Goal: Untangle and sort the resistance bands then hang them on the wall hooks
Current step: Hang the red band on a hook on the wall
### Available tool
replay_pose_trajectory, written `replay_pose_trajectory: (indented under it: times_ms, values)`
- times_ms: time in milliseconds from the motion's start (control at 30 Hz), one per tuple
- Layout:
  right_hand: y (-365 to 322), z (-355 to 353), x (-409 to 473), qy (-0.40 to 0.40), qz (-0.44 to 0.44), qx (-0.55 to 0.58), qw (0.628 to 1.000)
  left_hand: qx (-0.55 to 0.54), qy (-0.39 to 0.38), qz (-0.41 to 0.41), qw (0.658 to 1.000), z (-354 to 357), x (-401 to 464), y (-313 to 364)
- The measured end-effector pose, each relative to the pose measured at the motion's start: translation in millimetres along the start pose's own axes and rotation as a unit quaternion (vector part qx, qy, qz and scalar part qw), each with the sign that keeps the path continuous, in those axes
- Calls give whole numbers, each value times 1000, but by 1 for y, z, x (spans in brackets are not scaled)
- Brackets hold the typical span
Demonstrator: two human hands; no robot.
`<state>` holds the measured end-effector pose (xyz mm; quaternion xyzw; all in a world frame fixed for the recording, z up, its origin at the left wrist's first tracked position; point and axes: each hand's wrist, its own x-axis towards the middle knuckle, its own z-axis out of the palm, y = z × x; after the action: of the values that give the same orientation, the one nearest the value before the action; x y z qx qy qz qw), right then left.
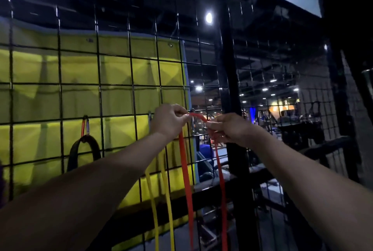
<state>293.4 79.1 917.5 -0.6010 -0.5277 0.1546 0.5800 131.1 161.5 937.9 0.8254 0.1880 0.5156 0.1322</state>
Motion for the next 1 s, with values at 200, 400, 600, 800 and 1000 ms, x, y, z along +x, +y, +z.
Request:
replay_pose_trajectory:
  times_ms: [200, 400, 600, 800, 1000]
  values:
    - [-7, 21, 32, 23, -39, 62, 997, 32, -2, 9, 999, 9, 11, -7]
    - [-12, 34, 43, 45, -33, 88, 995, 23, -4, -3, 1000, 10, 14, -11]
    - [-17, 26, 45, -3, -25, 71, 997, -5, -15, 8, 1000, 11, 13, -13]
    - [-22, 27, 45, 9, -6, 108, 994, -43, -16, 17, 999, 9, 13, -11]
    - [-22, 30, 43, 28, -25, 75, 997, -51, 5, 14, 999, 11, 10, -14]
